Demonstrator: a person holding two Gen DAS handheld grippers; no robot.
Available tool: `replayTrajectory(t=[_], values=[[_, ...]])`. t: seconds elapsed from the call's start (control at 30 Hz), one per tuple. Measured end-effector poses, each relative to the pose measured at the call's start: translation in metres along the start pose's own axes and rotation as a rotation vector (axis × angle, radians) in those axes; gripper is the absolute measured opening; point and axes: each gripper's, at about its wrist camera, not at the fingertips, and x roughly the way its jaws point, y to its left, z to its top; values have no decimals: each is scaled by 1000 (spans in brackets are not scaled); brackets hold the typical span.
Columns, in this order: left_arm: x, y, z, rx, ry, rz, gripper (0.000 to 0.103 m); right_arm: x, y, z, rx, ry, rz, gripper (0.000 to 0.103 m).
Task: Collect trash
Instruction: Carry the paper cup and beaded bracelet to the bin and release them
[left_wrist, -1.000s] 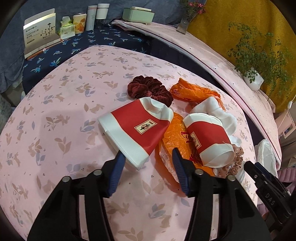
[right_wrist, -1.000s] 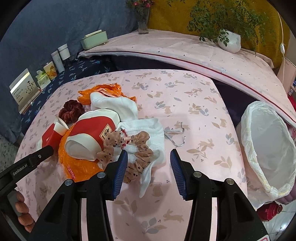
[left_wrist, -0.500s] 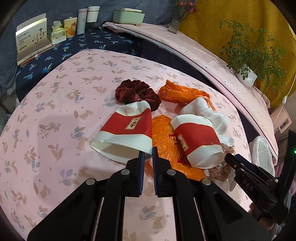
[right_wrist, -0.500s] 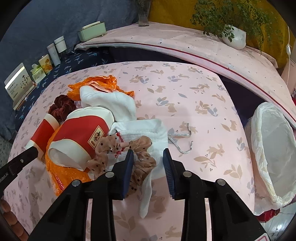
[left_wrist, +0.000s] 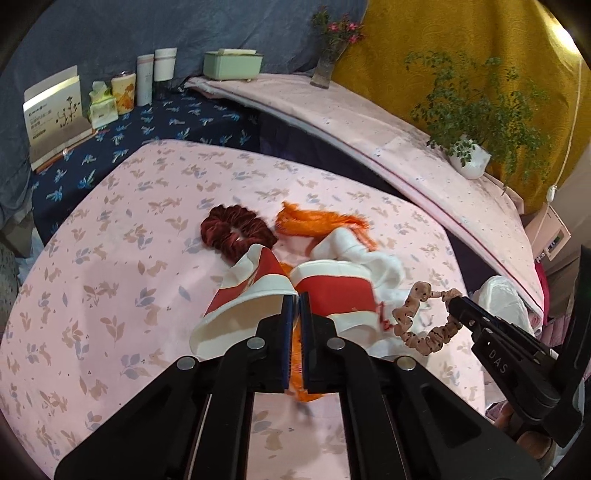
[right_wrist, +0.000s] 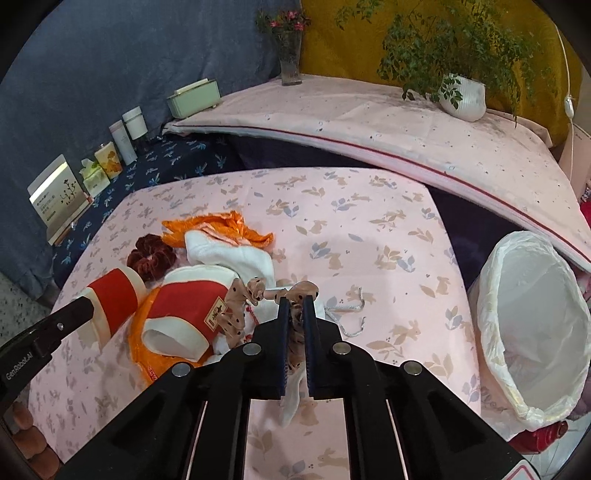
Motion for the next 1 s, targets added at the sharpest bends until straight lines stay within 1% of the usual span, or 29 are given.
replayTrajectory(t=[0.2, 0.43, 0.67, 0.87, 1.0], values=[[-18, -32, 9, 35, -23, -68, 3, -38, -21, 14, 23, -74, -9, 7], [-31, -86, 12, 113, -39, -126, 2, -68, -64, 19, 77, -131, -46, 7], [-34, -150, 7, 200, -36, -191, 2, -88, -120, 14, 151, -160, -98, 7], [-26, -212, -2, 279, -6, -266, 2, -102, -170, 5, 216, -173, -156, 7], [-19, -247, -11, 330, 15, -307, 2, -107, -203, -4, 261, -172, -190, 7]])
